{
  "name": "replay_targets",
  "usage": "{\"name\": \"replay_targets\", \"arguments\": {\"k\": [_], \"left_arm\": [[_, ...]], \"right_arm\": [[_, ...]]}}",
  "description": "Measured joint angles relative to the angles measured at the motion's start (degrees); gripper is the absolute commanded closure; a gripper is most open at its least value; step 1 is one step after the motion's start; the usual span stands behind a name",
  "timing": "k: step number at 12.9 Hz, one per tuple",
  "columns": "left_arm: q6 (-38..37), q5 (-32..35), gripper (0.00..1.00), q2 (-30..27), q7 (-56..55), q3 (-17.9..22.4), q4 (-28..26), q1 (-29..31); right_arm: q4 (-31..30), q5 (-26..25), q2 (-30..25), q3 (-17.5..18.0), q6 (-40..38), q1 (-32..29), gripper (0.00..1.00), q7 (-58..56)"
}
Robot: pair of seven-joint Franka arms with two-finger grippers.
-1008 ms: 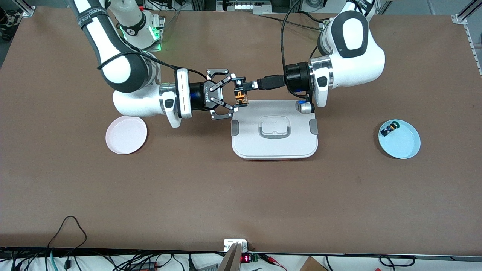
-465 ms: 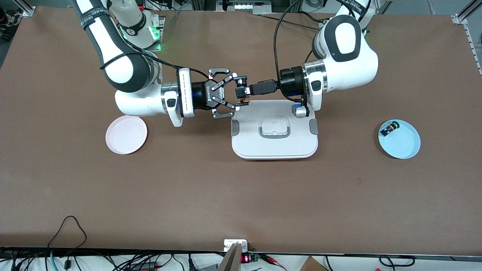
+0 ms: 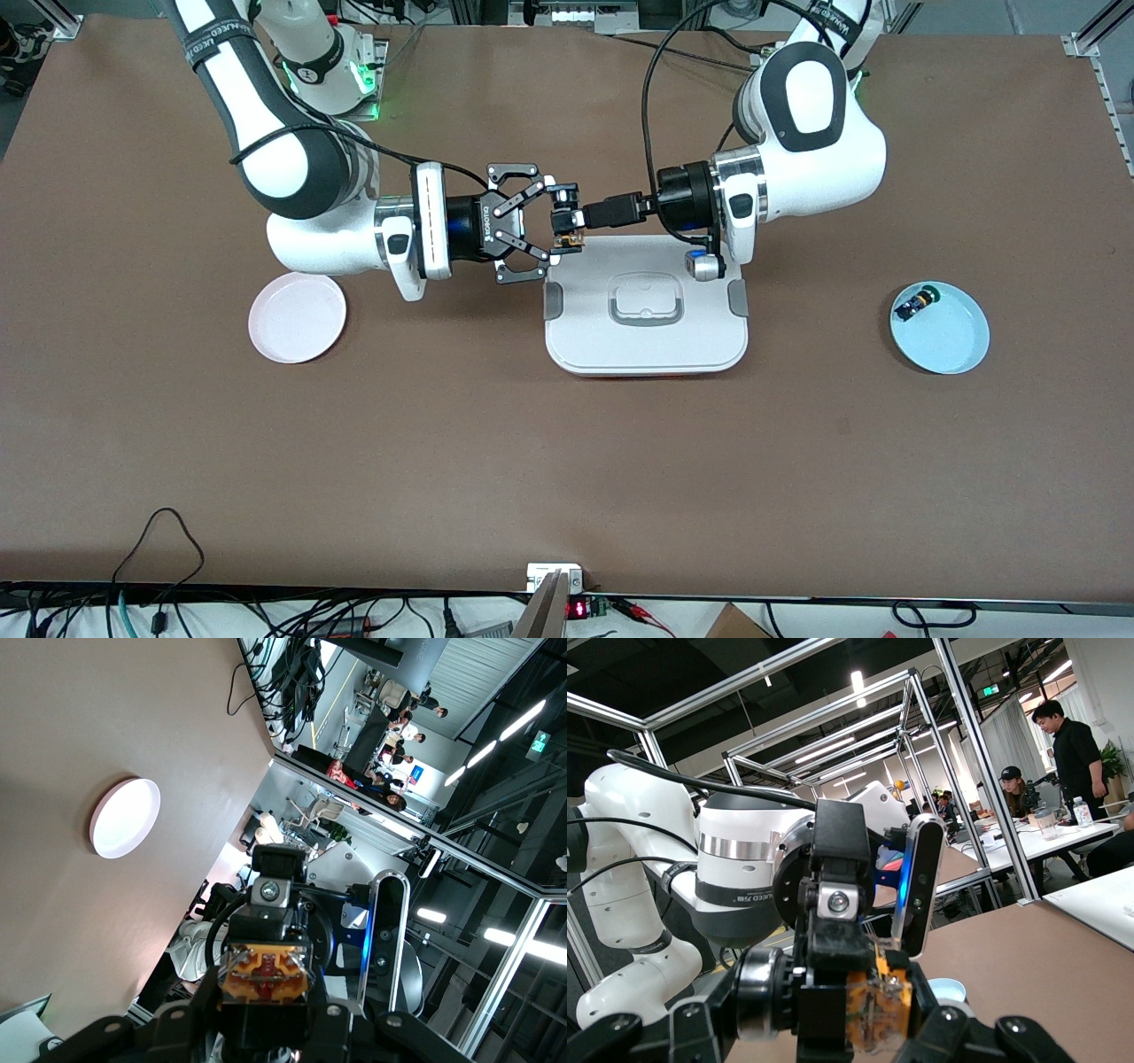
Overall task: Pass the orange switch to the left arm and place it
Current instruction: 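Hold the switch above the box while the left gripper grasps it, then open the right gripper while the left gripper pulls the switch away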
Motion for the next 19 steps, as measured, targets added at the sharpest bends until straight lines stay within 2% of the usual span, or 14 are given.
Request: {"name": "replay_targets", "arguments": {"k": [1,3,7,9,12,15,17,19], "left_arm": [[0.0,0.0,1.00,0.0,0.0,0.0,0.0,0.0],[0.0,0.1,1.00,-0.1,0.9,0.1,0.0,0.0],[-2.5,6.2,1.00,-0.6,1.1,0.4,-0.3,1.8],[-7.8,14.8,1.00,-1.3,1.0,0.6,-1.7,5.4],[-18.1,32.5,1.00,-2.2,0.9,1.3,-3.7,13.5],[-25.6,51.1,1.00,-2.5,1.0,6.5,-4.2,17.7],[-28.1,60.5,1.00,-2.2,1.1,10.4,-4.4,18.9],[-28.8,70.5,1.00,-1.5,2.1,12.2,-4.3,20.5]], "right_arm": [[0.0,0.0,0.0,0.0,0.0,0.0,0.00,0.0],[0.0,0.0,0.0,0.0,0.1,0.0,0.00,0.1],[0.0,0.0,0.0,0.0,0.3,0.0,0.00,0.2],[0.0,0.0,0.0,0.0,0.3,-0.1,0.00,0.2],[-0.1,0.0,0.0,-0.1,0.3,-0.1,0.00,0.9],[-0.3,0.0,0.0,-0.2,0.3,-0.3,0.00,4.4],[-1.3,0.0,-0.1,-0.4,0.3,-0.6,0.00,5.1],[-3.3,-0.2,-0.2,-1.2,0.2,-0.7,0.00,5.1]]}}
